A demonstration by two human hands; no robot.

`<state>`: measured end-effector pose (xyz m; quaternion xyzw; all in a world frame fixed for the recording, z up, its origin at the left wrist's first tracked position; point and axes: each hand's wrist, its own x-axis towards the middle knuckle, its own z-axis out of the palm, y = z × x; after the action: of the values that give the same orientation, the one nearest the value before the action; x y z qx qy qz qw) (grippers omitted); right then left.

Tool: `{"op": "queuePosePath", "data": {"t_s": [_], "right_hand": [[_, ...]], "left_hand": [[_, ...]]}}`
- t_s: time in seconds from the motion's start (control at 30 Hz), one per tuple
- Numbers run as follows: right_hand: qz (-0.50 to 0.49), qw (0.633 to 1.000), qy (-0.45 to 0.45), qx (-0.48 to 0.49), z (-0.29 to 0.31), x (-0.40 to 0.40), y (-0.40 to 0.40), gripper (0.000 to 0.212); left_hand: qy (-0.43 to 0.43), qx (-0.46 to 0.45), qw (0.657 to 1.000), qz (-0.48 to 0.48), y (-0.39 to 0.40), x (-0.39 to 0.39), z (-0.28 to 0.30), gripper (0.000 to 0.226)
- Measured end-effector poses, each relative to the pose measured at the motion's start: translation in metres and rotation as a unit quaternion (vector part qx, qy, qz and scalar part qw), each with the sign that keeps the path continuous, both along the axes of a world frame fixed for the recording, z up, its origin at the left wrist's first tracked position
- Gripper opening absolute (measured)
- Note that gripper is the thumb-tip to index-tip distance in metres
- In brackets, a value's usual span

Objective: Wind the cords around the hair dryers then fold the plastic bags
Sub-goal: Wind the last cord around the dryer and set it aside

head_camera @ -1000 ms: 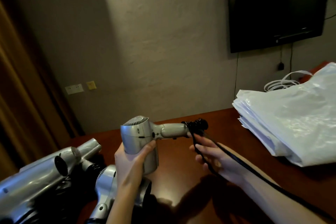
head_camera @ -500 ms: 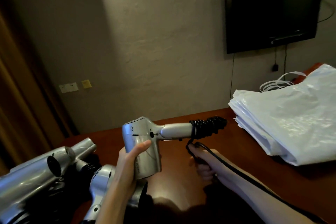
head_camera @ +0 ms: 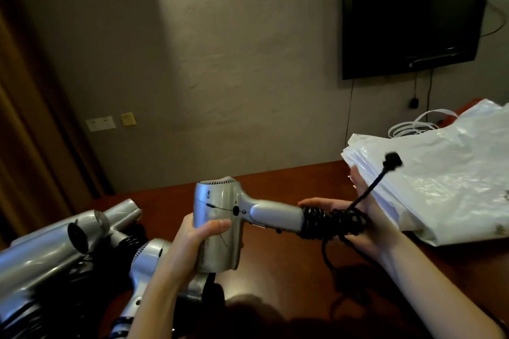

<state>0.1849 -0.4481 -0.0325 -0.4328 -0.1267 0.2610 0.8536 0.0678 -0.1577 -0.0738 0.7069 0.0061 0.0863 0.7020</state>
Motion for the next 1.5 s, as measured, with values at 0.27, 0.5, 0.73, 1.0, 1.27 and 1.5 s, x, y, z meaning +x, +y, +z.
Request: {"op": "queuePosePath", "data": {"t_s": [0.27,0.5,0.73,1.0,1.27,1.5], "right_hand": [[0.059,0.996,0.056,0.022,-0.075,-0.019,0.050,0.049],[0.058,0.998,-0.030,0.026,-0.064,-0.026,0.067,0.072],[-0.018,0.984,-0.119,-0.135,-0.065,-0.043,0.080,0.058],[-0.160,0.973,-0.161,0.045,-0.049,-0.026,0.060,0.050],[-0.046,0.923,-0.344,-0.165,-0.056,-0.042,0.079,0.019],[0.060,0.909,-0.302,-0.282,-0.061,-0.039,0.068,0.036]], "left_hand": [[-0.043,-0.066,0.991,0.109,-0.002,0.012,-0.004,0.068],[-0.043,-0.082,0.988,0.124,0.000,0.015,-0.007,0.071],[-0.084,-0.082,0.981,0.157,-0.001,0.016,-0.012,0.068],[-0.121,0.020,0.983,0.135,-0.003,0.015,-0.011,0.069],[-0.134,0.006,0.975,0.175,-0.005,0.016,-0.016,0.066],[-0.077,-0.079,0.987,0.121,-0.003,0.016,-0.011,0.066]]}}
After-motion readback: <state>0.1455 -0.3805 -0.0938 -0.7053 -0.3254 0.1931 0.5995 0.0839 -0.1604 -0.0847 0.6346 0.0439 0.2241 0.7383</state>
